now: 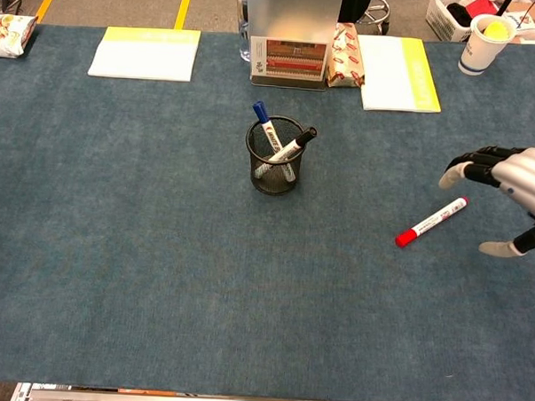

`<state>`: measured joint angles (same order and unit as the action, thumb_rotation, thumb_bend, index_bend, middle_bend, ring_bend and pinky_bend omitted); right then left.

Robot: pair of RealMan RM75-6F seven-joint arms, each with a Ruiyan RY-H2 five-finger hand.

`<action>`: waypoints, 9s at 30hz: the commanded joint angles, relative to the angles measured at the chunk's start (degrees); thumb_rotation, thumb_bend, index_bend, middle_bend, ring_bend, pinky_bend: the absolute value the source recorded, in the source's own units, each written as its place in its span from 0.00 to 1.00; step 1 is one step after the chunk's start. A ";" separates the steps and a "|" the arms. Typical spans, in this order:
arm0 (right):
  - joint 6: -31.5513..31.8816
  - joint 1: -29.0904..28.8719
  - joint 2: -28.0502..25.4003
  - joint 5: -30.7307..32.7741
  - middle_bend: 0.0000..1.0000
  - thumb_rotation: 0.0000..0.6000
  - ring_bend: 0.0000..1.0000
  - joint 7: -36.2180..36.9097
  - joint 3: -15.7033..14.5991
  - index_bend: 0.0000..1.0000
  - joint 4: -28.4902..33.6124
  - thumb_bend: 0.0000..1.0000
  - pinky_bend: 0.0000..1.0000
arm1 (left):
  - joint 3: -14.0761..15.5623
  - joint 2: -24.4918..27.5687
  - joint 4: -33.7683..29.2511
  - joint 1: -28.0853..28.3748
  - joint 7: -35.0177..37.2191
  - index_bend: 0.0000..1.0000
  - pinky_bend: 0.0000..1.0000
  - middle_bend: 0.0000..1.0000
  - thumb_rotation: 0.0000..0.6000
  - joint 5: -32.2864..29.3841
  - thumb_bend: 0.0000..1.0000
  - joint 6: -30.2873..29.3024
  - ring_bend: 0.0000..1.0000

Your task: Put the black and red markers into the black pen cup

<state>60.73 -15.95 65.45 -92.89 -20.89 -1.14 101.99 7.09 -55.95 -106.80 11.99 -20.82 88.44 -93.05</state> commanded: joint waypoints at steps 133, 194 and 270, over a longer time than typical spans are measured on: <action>0.11 -8.09 16.05 -1.63 0.14 1.00 0.09 -2.43 -5.51 0.65 -17.46 0.29 0.14 | -9.12 2.44 2.48 -4.98 9.20 0.36 0.03 0.01 1.00 -2.53 0.22 9.21 0.00; 3.32 -22.22 31.08 -0.83 0.16 1.00 0.09 39.14 8.35 0.65 -10.62 0.32 0.14 | -9.86 3.02 3.40 -4.85 11.26 0.37 0.03 0.01 1.00 -5.48 0.22 10.84 0.00; 8.09 -19.98 28.56 3.63 0.14 1.00 0.06 45.79 7.72 0.00 -19.74 0.00 0.12 | -9.66 2.75 3.32 -4.69 10.63 0.37 0.03 0.01 1.00 -6.43 0.22 11.72 0.00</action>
<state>68.42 -36.25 94.74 -88.79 25.83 6.98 81.55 -2.58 -53.19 -103.48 7.30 -10.18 82.00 -81.33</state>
